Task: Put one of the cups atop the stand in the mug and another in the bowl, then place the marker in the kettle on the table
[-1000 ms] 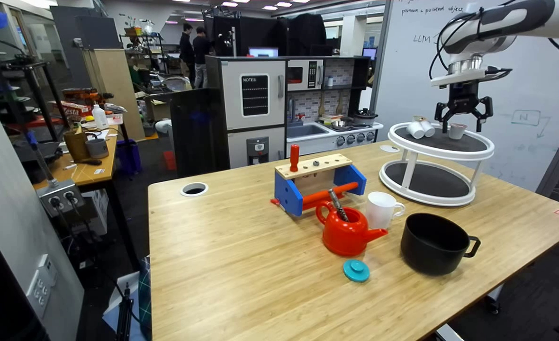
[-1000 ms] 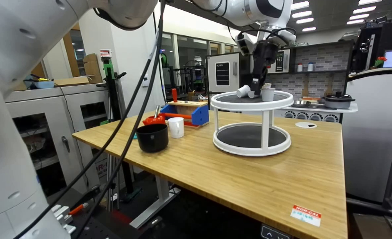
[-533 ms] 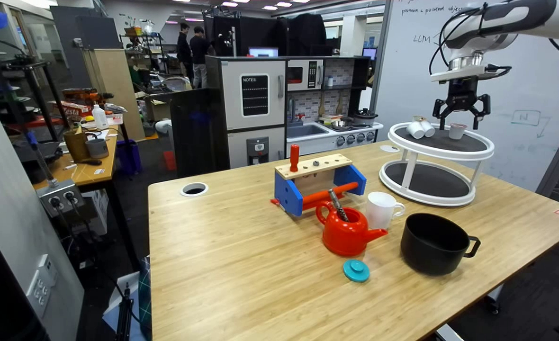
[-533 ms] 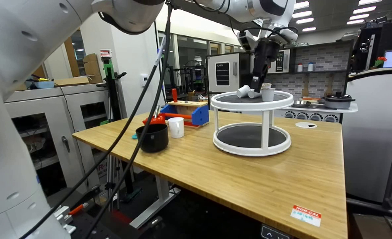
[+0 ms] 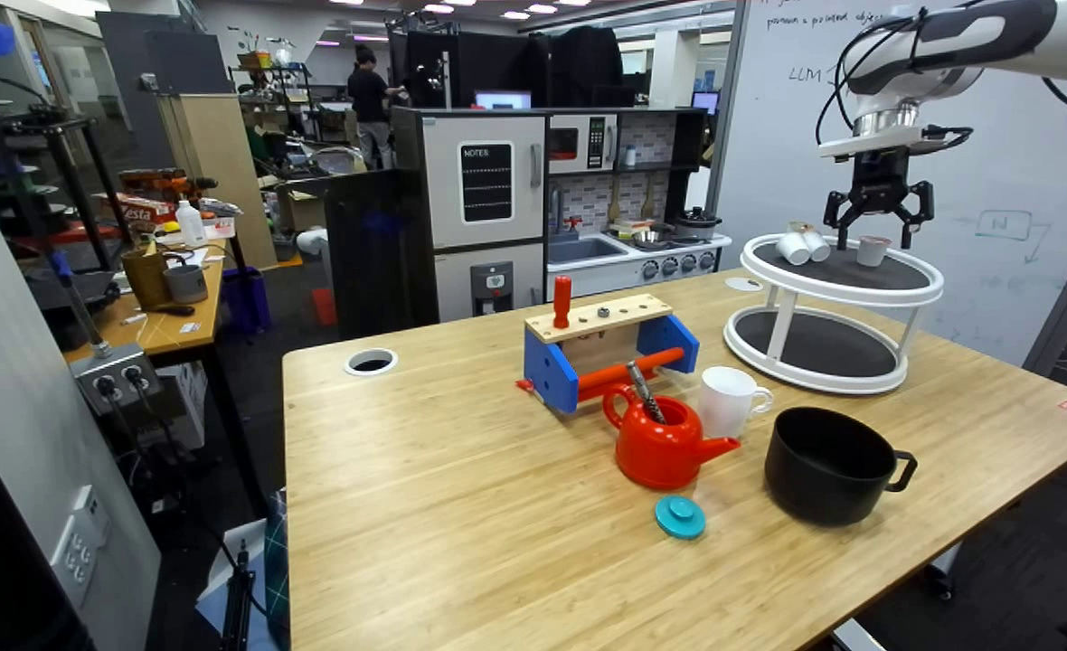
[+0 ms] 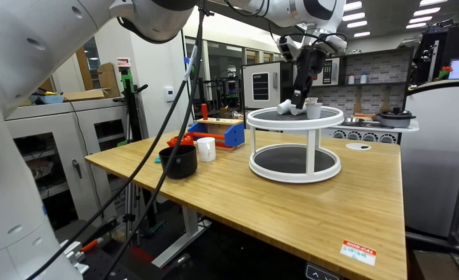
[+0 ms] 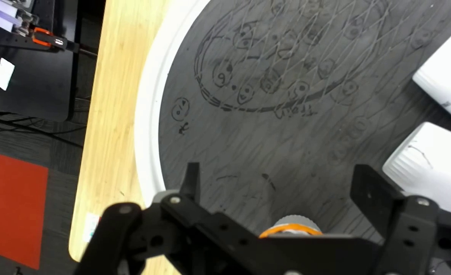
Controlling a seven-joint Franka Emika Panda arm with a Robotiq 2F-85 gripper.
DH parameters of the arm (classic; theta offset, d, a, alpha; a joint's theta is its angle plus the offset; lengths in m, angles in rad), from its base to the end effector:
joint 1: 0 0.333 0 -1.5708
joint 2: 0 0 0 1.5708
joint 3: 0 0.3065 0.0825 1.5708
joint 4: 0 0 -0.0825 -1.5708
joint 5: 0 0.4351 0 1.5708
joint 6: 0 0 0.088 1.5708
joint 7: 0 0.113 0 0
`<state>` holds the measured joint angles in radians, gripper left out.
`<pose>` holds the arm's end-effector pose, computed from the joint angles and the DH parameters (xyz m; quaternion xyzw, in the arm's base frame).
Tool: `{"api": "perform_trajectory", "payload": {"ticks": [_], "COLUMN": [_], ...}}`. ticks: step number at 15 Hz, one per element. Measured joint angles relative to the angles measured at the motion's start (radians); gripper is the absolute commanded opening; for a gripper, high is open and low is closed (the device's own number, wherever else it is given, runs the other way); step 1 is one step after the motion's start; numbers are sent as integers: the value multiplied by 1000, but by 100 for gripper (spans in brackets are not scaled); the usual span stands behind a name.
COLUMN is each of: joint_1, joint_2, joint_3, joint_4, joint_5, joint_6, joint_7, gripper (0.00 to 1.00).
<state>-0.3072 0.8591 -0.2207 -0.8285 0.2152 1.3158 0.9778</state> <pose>0.7064 -0.3047 0.3718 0.7382 -0.6502 -0.1784 0.0217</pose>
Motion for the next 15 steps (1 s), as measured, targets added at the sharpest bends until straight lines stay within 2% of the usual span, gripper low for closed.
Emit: {"api": "perform_trajectory", "payload": {"ticks": [4,10,11,12,14,15], "joint_1": [1,4,4,4,5,6], "joint_2": [1,19,19,19,19,19], "joint_3": [-2,-48,-52,-53,-53,-53], "joint_4": [0,-10,-13,-15,-16,-16], "joint_5": [-6,-26,-26,-26,-26,-26], "joint_6": [2,46,47,47,47,47], "joint_7": [7,155,172,186,208,215], "gripper": [100,100,95,74,69,63]}}
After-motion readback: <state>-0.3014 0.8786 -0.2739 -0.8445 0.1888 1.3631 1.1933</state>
